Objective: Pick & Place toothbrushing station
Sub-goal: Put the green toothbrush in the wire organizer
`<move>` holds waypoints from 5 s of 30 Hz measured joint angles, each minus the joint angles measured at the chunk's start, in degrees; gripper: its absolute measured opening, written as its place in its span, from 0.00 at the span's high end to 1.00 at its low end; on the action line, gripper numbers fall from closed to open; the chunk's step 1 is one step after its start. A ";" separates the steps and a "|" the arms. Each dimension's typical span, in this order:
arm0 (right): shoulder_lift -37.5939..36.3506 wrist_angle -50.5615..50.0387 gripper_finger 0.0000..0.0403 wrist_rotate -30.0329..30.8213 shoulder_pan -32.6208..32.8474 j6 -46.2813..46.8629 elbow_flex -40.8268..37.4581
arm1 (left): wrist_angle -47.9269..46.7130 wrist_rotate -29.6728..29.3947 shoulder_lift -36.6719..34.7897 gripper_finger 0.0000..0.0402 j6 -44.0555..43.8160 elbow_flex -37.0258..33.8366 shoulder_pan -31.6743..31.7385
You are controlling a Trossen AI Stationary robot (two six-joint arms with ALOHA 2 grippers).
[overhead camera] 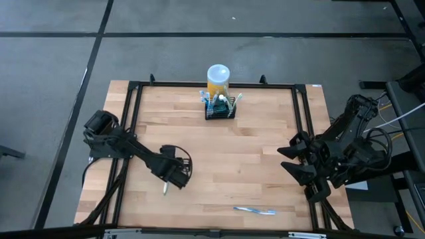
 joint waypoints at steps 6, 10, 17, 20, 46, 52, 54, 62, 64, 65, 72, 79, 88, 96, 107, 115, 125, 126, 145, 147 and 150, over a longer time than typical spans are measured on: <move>0.00 0.00 0.50 -0.03 0.06 0.41 0.00 | -5.08 2.12 -0.01 0.51 1.96 -0.14 2.38; 0.00 0.02 0.50 -0.02 0.42 0.50 0.00 | -4.94 2.51 -0.02 0.49 2.54 -0.44 2.57; 0.00 0.02 0.50 -0.02 0.42 0.50 0.00 | -4.66 3.24 0.02 0.50 2.54 -2.06 2.75; 0.00 0.06 0.50 -0.02 0.42 0.50 0.00 | -1.28 3.58 0.02 0.49 2.55 -4.27 2.75; 0.00 0.09 0.50 0.46 0.42 0.04 0.00 | 7.31 4.67 -0.15 0.95 7.56 -8.70 5.37; 0.00 0.09 0.50 0.46 0.42 -0.12 0.00 | 7.37 2.69 -0.12 0.96 7.75 -8.51 5.33; 0.00 0.09 0.50 0.46 0.42 -0.15 0.00 | 7.26 0.71 0.08 0.96 8.41 -8.08 5.36; 0.00 0.09 0.50 0.46 0.42 -0.31 0.00 | 8.51 -18.18 0.09 0.96 10.32 -2.37 5.46; 0.00 0.07 0.50 0.46 0.42 -0.60 0.00 | 10.63 -25.17 0.07 0.96 12.58 -0.55 5.82; 0.00 0.07 0.50 0.46 0.42 -0.89 0.00 | 12.19 -28.67 0.07 0.96 14.28 0.46 6.11; 0.00 0.02 0.50 0.49 1.32 -3.24 0.00 | 35.37 -48.79 -0.04 0.96 40.41 4.22 9.98; 0.00 0.01 0.50 4.18 3.45 -6.39 0.00 | 79.62 -35.71 0.32 0.96 98.67 3.39 18.93; 0.00 0.07 0.50 8.53 5.23 -7.28 0.00 | 94.76 -3.78 0.93 0.96 117.98 3.49 34.41; 0.00 0.04 0.50 14.73 5.25 -8.27 0.00 | 108.48 7.24 3.23 0.96 121.98 3.57 45.04; 0.02 0.05 0.50 23.03 5.25 -10.53 0.00 | 118.97 11.03 11.13 0.96 121.03 3.74 45.14; 0.02 0.06 0.50 24.33 5.20 -12.11 0.00 | 123.44 6.91 15.10 0.96 126.43 3.70 43.54; 0.02 -0.04 0.50 24.50 5.20 -12.34 0.00 | 128.01 3.82 17.52 0.96 128.59 4.15 44.02; 0.02 -0.04 0.50 24.50 5.20 -12.36 0.00 | 128.77 3.64 17.49 0.96 128.53 4.15 44.25; 0.02 -0.15 0.50 25.55 5.19 -12.51 0.00 | 122.55 3.94 17.14 0.96 129.98 5.95 43.59; 0.02 -0.15 0.50 25.55 5.20 -12.53 0.00 | 122.54 3.75 17.17 0.95 130.82 5.95 43.49; 0.02 -0.17 0.50 25.55 5.20 -12.53 0.00 | 122.38 2.95 17.36 0.94 131.00 5.93 43.49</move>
